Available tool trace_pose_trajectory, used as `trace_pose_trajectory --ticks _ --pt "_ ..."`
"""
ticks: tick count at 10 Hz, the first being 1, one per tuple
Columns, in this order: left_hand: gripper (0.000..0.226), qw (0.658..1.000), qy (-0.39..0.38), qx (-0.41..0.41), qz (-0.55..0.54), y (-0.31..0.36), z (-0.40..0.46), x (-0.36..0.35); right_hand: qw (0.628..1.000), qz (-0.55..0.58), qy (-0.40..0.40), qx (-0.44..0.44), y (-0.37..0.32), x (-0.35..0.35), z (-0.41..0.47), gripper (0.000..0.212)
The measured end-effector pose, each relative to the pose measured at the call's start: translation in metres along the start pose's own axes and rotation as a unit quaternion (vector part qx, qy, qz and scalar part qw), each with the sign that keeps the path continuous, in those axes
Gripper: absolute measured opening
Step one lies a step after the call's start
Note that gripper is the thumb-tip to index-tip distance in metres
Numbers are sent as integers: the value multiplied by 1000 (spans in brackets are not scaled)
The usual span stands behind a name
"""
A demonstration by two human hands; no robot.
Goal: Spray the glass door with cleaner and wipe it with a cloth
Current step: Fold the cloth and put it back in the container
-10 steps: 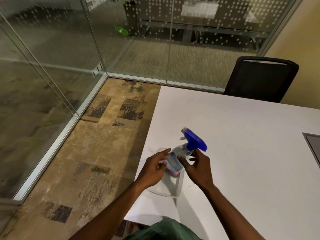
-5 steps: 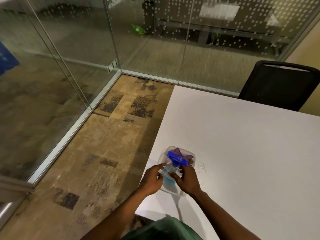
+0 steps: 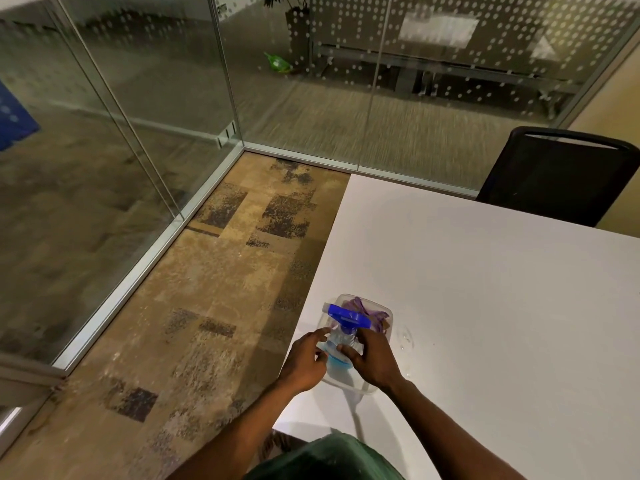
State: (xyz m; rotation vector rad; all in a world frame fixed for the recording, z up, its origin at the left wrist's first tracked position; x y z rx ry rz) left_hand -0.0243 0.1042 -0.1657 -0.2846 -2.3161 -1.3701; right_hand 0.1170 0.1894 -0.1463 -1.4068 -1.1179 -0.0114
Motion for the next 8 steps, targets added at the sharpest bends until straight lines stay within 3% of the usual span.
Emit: trace_pose_trajectory --ticks 6,8 --pt "56 1000 -11 -7 25 -3 -8 1 999 -24 -23 -6 -5 -2 -6 44" --pt "58 999 -9 -28 13 0 -10 6 999 -16 -24 -16 -15 2 -13 58"
Point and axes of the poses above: each hand's wrist, its own z-axis towards the middle knuckle, its own x-axis out of the back of the hand, y = z × x, the point moved 6 cm from there along z, towards the middle knuckle, and after that the axes turned 5 degrees about -y, right-handed, at the moved point
